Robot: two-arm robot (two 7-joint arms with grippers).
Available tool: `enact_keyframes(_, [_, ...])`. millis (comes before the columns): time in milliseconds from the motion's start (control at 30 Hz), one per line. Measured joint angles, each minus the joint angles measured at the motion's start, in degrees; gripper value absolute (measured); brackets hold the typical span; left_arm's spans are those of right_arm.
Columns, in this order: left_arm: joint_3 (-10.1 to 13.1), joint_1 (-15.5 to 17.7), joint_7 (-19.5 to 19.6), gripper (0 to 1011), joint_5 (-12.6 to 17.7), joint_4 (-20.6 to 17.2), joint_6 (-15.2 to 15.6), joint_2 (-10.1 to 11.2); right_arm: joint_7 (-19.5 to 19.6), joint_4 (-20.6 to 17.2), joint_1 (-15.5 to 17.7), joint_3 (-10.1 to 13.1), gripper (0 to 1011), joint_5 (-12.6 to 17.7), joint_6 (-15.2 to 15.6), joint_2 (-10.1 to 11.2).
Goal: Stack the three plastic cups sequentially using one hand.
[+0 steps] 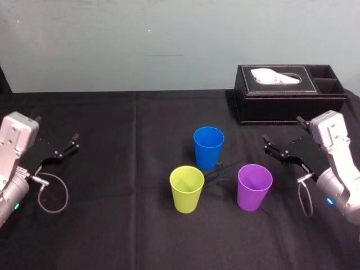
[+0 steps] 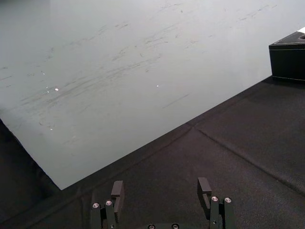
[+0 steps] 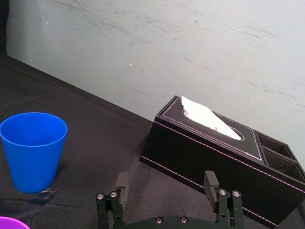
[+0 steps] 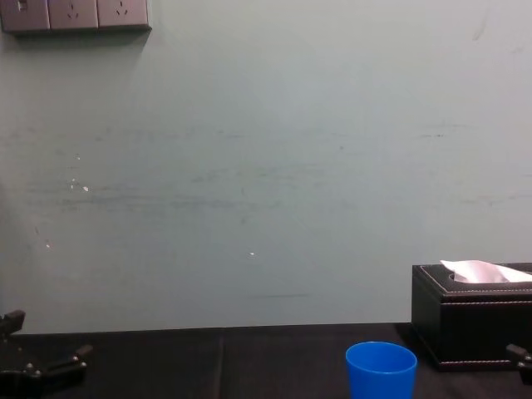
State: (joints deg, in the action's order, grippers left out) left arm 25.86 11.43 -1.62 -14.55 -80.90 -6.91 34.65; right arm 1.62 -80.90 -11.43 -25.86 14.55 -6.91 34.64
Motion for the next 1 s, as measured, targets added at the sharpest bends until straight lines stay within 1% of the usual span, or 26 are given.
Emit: enact_keyframes(1000, [0.00, 0.00, 0.00, 1010, 0.00, 0.00, 0.00, 0.00, 0.00, 0.00, 0.00, 0.00, 1003, 0.00, 0.00, 0.00])
